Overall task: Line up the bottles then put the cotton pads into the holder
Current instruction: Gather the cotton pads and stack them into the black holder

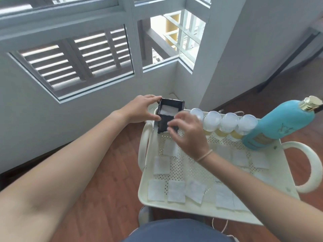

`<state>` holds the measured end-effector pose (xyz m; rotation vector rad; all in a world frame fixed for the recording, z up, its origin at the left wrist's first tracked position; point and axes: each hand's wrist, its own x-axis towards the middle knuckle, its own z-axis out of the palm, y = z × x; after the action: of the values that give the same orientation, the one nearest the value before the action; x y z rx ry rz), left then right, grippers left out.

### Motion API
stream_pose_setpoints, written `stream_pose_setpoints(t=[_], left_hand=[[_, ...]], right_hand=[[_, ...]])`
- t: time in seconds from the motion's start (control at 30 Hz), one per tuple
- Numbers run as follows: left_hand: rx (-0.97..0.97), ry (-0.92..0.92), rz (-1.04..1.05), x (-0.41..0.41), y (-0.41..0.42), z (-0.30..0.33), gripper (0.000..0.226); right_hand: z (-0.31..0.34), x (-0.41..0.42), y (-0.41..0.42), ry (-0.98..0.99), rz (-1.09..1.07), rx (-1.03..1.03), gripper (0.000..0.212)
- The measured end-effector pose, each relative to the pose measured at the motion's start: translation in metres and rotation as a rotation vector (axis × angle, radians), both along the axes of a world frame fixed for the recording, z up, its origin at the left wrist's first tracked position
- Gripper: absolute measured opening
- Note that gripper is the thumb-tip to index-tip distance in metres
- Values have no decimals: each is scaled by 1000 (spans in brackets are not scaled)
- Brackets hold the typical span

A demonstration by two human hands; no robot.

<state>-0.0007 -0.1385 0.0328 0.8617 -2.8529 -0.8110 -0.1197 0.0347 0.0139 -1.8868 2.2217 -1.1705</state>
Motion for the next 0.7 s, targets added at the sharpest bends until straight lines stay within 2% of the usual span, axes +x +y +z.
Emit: stream_pose_setpoints(t=[0.17, 0.23, 0.47, 0.7], left_hand=[[12, -5, 11, 1, 0, -2, 75], [4, -15, 11, 1, 0, -2, 75], [-1, -37, 20, 1, -1, -3, 77], [12, -82, 44, 3, 0, -2, 77]], right_hand=[[-65, 16, 35, -6, 97, 500, 33], [-81, 17, 35, 19, 105, 591, 39], [-98, 10, 38, 106, 91, 660, 40], [-96, -28, 64, 54, -10, 648, 36]])
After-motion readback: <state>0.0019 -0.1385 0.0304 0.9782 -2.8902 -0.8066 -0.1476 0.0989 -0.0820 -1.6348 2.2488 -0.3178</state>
